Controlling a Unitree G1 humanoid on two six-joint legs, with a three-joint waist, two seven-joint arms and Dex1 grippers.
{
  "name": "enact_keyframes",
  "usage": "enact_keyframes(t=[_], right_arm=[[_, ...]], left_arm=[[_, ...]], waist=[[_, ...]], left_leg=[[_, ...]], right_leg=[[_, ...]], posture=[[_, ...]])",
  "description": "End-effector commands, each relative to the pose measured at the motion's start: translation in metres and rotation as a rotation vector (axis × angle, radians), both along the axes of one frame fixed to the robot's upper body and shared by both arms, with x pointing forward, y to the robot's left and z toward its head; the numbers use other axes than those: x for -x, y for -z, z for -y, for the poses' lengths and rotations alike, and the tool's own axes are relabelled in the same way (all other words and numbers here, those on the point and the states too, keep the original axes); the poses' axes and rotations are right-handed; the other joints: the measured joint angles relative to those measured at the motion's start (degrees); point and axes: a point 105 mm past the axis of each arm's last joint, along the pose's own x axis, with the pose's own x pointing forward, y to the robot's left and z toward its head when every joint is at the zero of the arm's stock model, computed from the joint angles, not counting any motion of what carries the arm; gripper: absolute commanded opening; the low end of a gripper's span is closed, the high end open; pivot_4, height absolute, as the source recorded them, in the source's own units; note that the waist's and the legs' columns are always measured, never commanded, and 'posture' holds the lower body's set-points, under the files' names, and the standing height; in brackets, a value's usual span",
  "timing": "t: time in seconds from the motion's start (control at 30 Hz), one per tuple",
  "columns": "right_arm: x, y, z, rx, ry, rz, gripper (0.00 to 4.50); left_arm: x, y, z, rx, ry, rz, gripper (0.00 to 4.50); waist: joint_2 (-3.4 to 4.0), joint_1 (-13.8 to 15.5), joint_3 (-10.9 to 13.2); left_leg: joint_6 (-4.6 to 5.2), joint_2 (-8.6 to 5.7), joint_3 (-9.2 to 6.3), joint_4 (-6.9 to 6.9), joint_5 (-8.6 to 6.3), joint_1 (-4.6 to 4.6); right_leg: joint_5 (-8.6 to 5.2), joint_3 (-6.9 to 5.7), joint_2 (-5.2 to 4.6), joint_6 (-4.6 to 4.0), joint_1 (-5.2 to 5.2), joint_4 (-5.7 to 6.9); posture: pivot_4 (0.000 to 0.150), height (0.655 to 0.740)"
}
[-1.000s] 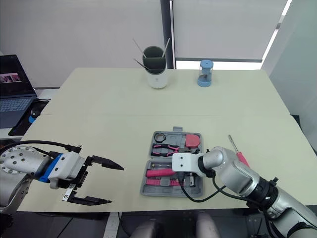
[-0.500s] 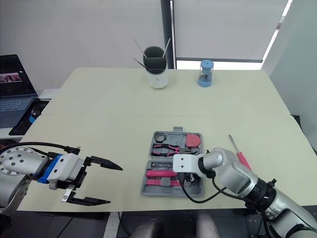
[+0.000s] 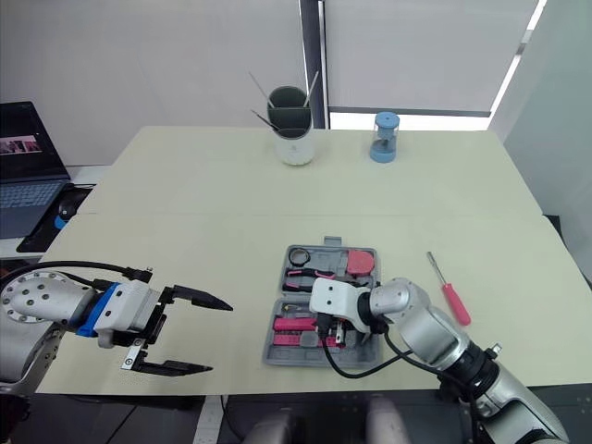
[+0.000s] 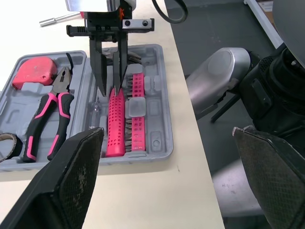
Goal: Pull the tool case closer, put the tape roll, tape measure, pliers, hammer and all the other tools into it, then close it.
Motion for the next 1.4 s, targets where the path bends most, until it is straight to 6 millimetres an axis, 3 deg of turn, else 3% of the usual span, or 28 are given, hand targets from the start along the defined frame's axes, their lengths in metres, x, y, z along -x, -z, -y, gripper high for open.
enact_keyframes(t=[0.03,0.4,1.4], right_arm=[[0.000,0.005,0.000,0.018,-0.013,0.035,0.03],[0.000,0.034,0.012,0.099,-0.018,0.023,0.03],[0.007,0.082,0.032,0.265,-0.109,0.109,0.03]], left_arm=[[-0.004,-0.004,0.002,0.008,-0.024,0.039,4.50],[-0.007,-0.007,0.005,0.020,-0.040,0.042,4.50],[-0.008,0.001,0.005,0.027,-0.062,0.065,4.50]], waist=[[0.00,0.0,0.0],[-0.03,0.0,0.0],[-0.44,0.0,-0.8]], left_leg=[[0.00,0.00,0.00,0.00,0.00,0.00],[0.00,0.02,0.01,0.00,0.00,0.07],[-0.01,0.07,-0.01,-0.08,0.01,1.04]], right_leg=[[0.00,0.00,0.00,0.00,0.00,0.00],[0.00,0.00,0.01,0.00,0.03,0.03],[-0.01,-0.01,0.16,-0.10,0.93,0.00]], posture=[[0.150,0.7400],[0.150,0.7400],[0.150,0.7400]])
